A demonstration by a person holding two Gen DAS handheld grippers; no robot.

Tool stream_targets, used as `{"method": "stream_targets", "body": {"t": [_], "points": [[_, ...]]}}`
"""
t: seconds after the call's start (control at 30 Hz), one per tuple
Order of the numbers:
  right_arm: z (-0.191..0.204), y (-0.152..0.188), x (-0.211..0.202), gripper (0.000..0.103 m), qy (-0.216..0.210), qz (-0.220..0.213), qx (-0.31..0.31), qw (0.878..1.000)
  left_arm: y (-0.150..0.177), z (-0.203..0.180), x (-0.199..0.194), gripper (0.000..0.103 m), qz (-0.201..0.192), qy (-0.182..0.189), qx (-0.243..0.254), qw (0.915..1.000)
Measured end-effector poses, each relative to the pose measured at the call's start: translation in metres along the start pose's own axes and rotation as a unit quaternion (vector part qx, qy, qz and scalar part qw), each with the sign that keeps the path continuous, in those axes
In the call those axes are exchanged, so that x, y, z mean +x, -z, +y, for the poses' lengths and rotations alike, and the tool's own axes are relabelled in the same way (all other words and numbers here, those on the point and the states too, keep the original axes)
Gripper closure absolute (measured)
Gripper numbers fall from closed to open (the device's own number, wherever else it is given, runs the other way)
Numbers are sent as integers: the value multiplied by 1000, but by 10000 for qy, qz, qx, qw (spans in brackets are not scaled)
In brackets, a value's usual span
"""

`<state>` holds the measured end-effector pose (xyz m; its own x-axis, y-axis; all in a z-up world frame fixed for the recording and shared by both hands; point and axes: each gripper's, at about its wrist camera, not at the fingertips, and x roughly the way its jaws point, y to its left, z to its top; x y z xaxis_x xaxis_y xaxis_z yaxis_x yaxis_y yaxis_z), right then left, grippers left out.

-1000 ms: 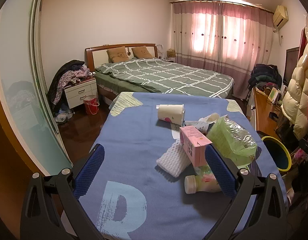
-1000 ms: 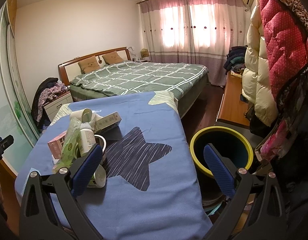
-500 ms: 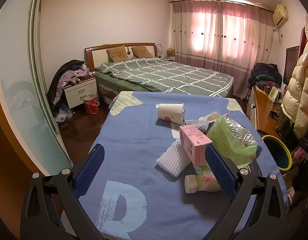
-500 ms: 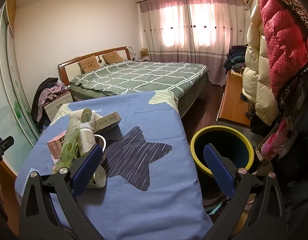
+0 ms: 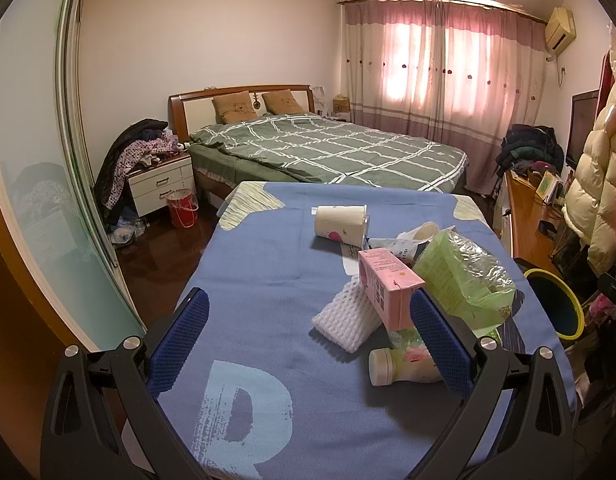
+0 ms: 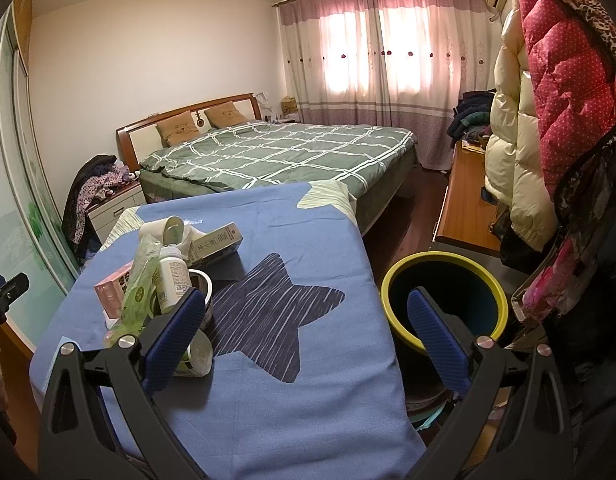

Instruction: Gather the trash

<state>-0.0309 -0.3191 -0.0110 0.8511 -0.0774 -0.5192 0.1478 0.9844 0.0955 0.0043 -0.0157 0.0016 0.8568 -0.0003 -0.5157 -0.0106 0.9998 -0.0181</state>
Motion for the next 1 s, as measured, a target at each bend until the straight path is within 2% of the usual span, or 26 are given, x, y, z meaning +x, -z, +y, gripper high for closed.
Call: {"method": "stream_targets", "body": {"t": [0.37, 0.57, 0.87, 0.9, 1.0], "points": [[3, 2, 3, 6, -10, 31, -3, 10000, 11, 0, 5, 4, 36, 1, 20, 10000], [19, 4, 12, 6, -117, 95, -129, 9998, 13, 2, 6, 4, 49, -26, 3, 10000], [61, -1, 28, 7, -688, 63, -231, 9973, 12, 10, 11, 4, 134, -109, -23, 9998], [67, -1, 29, 8, -762, 76, -253, 9967, 13, 11, 12, 4, 154, -113, -28, 9998], [84, -1, 38, 21, -974, 187, -329, 9945, 13, 14, 16, 4, 201, -123, -44, 9997]]}}
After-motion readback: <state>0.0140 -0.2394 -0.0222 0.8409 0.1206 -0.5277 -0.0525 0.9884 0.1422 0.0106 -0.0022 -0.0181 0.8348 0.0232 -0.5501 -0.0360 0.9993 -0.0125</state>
